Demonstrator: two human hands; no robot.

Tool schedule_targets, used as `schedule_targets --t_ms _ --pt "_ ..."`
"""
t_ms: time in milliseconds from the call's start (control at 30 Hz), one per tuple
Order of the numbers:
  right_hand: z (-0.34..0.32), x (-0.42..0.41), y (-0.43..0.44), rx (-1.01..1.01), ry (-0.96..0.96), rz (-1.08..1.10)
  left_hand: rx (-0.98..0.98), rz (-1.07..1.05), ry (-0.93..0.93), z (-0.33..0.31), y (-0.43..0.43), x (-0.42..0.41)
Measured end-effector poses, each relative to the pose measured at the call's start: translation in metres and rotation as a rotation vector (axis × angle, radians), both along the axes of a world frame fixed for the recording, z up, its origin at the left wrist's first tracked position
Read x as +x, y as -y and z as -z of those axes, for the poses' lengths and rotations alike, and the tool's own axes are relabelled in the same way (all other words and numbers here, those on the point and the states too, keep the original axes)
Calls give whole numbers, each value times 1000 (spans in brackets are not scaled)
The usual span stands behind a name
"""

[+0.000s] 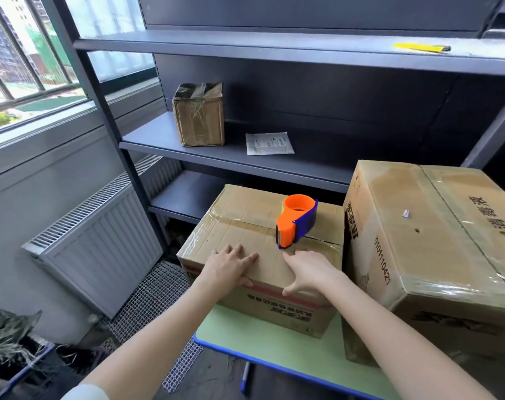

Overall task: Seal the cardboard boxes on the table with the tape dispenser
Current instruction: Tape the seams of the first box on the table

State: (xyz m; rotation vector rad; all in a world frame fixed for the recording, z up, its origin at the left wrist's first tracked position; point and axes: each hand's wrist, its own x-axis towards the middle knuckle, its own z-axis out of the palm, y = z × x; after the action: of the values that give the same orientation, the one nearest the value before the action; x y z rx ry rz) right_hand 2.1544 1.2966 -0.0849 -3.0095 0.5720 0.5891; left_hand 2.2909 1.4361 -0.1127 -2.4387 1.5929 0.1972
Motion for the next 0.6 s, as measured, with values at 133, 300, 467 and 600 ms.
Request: schedule_targets --t_ms 133,300,467,600 --pt "2 -8 16 0 -3 -30 -45 22 41 1 -1 -13" --pt "-4 -14 34 61 60 -1 -147 -60 -25 -4 7 -18" --pt "-11 -18 47 119 372 240 -384 -227 -373 -18 39 -15" --pt "-6 -36 56 64 372 286 -556 -288 -608 -17 72 -21"
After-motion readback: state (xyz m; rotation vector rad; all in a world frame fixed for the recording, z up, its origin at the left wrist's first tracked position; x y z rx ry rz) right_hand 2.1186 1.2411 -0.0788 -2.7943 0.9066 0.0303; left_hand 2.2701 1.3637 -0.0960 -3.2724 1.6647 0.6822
